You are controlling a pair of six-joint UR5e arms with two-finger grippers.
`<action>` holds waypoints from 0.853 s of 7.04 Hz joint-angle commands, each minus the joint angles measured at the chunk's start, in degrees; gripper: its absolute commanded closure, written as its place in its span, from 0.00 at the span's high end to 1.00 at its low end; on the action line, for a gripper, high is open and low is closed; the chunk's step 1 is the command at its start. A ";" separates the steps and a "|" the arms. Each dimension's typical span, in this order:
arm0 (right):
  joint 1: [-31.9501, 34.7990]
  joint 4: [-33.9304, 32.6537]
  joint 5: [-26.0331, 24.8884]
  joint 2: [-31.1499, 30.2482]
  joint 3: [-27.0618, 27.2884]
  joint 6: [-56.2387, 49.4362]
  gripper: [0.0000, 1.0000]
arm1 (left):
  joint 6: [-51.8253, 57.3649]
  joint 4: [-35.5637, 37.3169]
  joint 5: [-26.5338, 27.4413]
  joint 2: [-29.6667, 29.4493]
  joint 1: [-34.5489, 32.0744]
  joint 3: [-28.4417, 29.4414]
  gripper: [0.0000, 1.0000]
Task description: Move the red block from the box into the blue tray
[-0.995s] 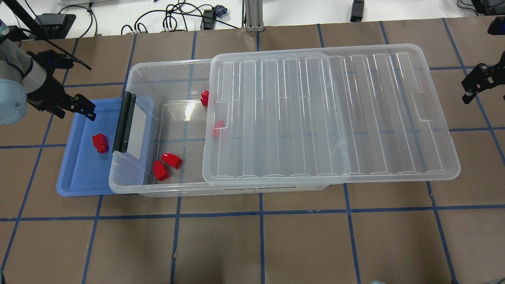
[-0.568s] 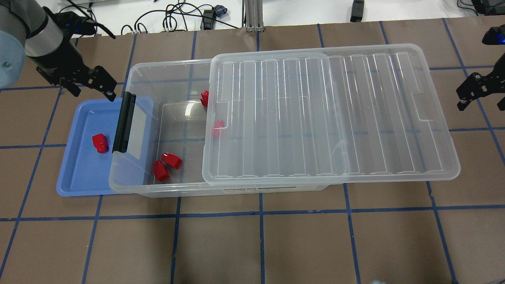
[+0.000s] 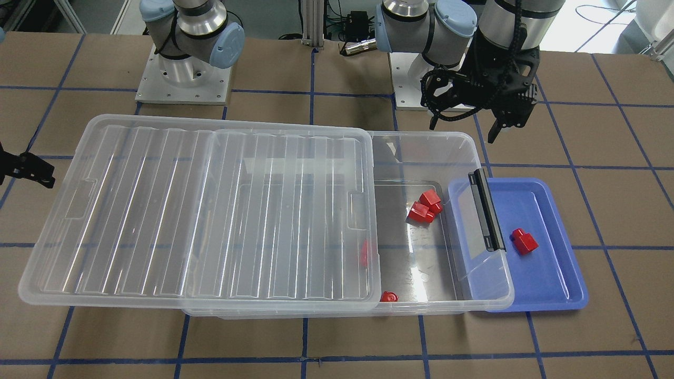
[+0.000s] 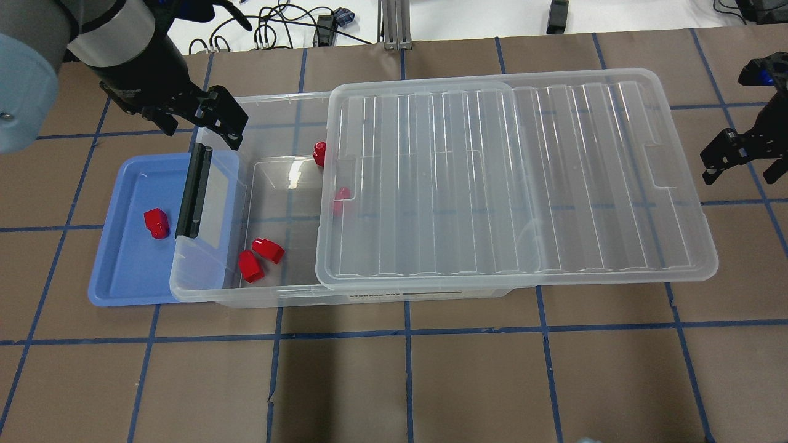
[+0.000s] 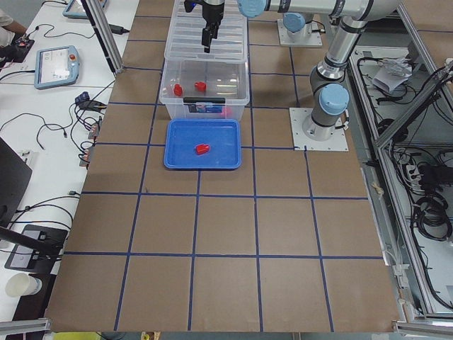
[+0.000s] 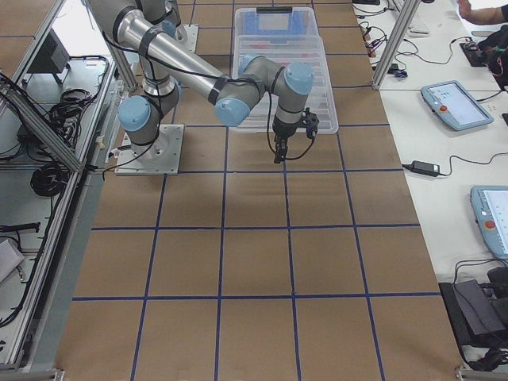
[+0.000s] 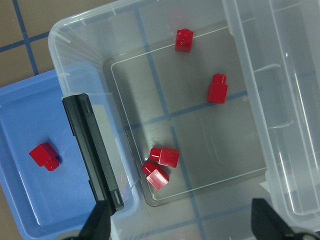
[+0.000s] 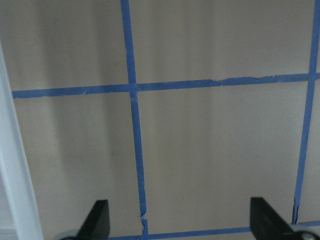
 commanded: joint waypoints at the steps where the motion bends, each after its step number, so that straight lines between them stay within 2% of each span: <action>1: 1.27 -0.01 0.08 -0.04 0.54 -0.02 1.00 | -0.36 -5.62 2.03 0.40 1.56 1.63 1.00; 6: 6.01 0.43 0.35 -0.13 0.54 1.38 1.00 | -3.16 -5.36 1.15 0.05 2.45 2.44 1.00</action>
